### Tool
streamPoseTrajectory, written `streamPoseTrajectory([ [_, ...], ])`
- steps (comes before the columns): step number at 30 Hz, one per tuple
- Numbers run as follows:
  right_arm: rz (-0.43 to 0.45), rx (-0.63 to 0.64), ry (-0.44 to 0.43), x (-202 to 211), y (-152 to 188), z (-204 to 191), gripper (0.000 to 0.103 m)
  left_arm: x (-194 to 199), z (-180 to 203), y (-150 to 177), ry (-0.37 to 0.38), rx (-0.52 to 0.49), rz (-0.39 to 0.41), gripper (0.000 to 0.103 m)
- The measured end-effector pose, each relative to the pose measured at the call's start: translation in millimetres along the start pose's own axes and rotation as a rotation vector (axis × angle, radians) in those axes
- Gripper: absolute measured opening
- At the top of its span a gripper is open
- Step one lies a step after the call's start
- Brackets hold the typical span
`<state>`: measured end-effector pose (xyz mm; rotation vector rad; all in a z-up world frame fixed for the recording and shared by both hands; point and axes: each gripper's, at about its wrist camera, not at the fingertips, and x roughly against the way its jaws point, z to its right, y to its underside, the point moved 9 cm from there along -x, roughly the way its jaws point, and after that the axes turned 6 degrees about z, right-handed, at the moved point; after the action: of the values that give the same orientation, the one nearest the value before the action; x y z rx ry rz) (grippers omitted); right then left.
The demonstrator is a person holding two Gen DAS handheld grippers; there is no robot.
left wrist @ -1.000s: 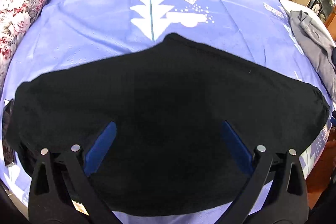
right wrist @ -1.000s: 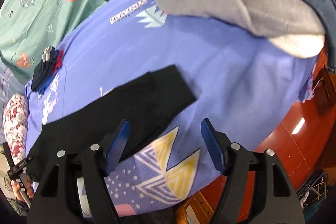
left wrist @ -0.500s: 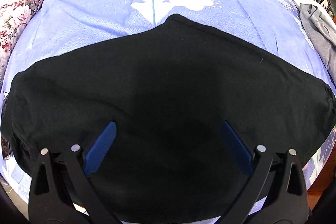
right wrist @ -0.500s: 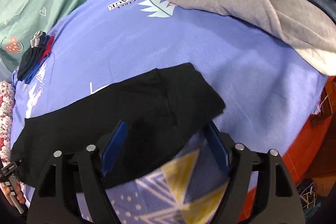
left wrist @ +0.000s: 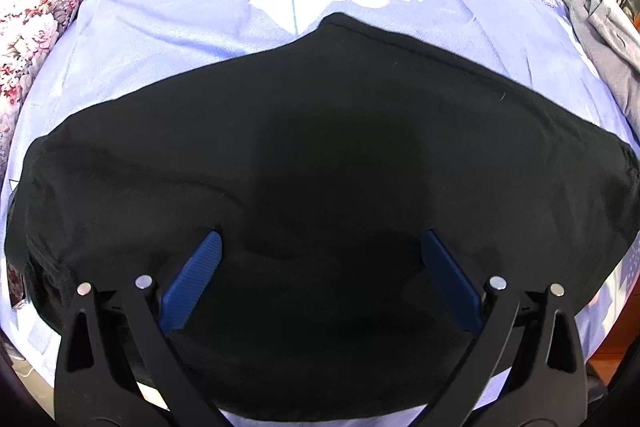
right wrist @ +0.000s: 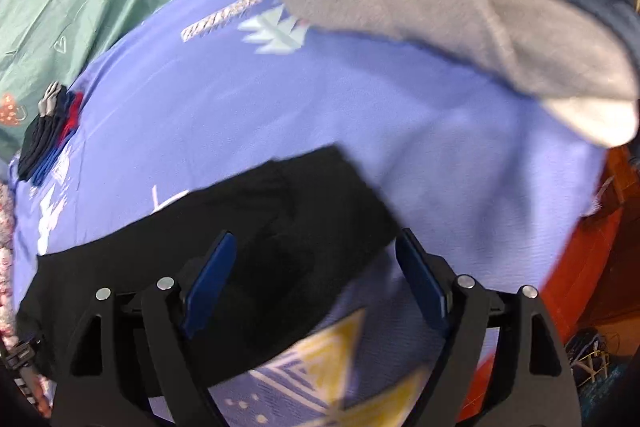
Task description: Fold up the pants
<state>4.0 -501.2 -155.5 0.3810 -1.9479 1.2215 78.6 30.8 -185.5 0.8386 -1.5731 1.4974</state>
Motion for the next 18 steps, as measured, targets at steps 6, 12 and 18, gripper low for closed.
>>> streamPoseTrajectory([
  [6,-0.096,0.012,-0.075,-10.2,14.3,-9.9,0.076,4.0,-6.1,3.3,0.012,0.017,0.007,0.101],
  [12,-0.071,-0.032,-0.054,-32.1,5.6,-17.9,0.022,7.6,-7.9,1.5,0.026,0.038,0.010,0.101],
  [18,0.082,-0.026,-0.185,26.8,-25.2,-56.0,0.018,36.2,-41.5,-8.1,0.031,0.114,0.082,0.101],
])
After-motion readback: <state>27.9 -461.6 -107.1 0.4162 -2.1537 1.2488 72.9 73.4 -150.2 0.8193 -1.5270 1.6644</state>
